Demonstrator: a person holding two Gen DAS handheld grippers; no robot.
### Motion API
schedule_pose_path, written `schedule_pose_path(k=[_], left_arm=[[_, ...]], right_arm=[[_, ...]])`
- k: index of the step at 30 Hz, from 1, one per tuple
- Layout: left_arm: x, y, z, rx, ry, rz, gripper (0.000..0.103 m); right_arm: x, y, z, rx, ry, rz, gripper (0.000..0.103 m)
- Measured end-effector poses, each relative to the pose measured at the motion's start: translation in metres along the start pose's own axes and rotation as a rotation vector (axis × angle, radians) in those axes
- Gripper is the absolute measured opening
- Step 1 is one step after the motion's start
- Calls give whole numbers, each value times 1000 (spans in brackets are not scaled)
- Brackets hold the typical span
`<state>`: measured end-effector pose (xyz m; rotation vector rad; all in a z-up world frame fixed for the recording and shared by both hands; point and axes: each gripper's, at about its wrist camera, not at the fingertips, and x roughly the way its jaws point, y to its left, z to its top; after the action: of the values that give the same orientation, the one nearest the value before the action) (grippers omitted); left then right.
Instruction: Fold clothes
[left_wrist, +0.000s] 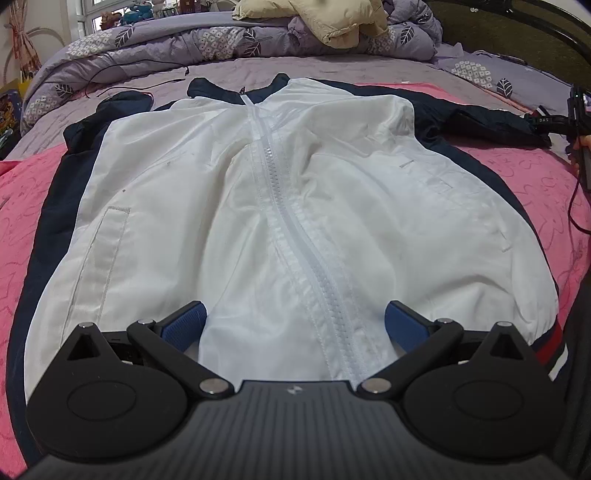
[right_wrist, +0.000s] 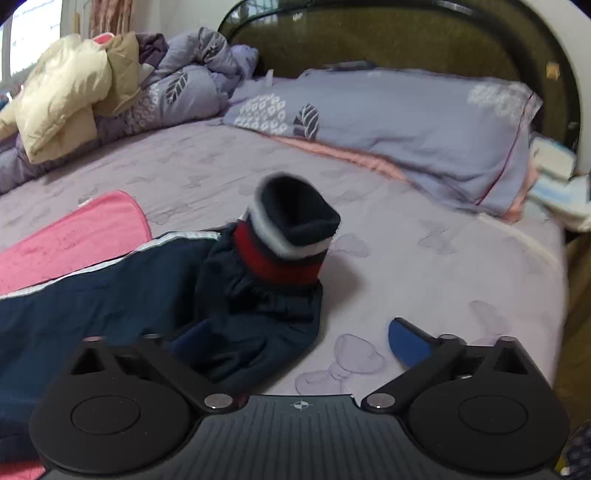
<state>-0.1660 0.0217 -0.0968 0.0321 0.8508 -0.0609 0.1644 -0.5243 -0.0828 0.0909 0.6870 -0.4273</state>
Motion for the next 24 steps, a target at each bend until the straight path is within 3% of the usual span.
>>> schedule_pose_path(k=[3, 4, 6, 7, 10, 12, 14, 17, 18, 19, 20, 22, 23, 24], left_arm=[[-1, 0, -2, 5, -11, -7, 103], [-1, 0, -3, 8, -15, -11, 103], [-3, 1, -4, 18, -18, -20, 103], [-3, 1, -5, 23, -19, -25, 103], [-6, 3, -7, 29, -25, -35, 103], [-6, 3, -9, 33, -34, -38, 103], [-6, 4, -12, 34, -46, -43, 103], [-6, 7, -15, 36, -57, -59, 103], [-7, 8, -15, 40, -59, -67, 103], [-7, 9, -16, 42, -61, -74, 103], [-7, 11, -16, 44, -62, -82, 103], [-7, 13, -18, 45, -72, -92, 103], [-7, 14, -20, 45, -81, -96, 103], [-8, 14, -21, 46, -90, -99, 103]], right_arm=[[-53, 17, -5, -16, -158, -134, 100], [-75, 27, -7, -1, -214, -115, 100], [-116, 56, -14, -4, -275, 72, 100], [-136, 78, -21, -39, -256, 240, 100], [-171, 168, -51, -178, -72, 736, 93], [-186, 233, -77, -290, 39, 853, 78], [-187, 296, -100, -383, 70, 839, 73], [-156, 377, -120, -500, 78, 666, 70], [-139, 390, -118, -501, 46, 627, 85], [-123, 402, -115, -496, 20, 588, 94], [-107, 408, -102, -444, 55, 547, 96], [-95, 403, -72, -349, 102, 455, 84], [-90, 401, -58, -304, 121, 417, 70], [-102, 392, -52, -291, 98, 455, 67]])
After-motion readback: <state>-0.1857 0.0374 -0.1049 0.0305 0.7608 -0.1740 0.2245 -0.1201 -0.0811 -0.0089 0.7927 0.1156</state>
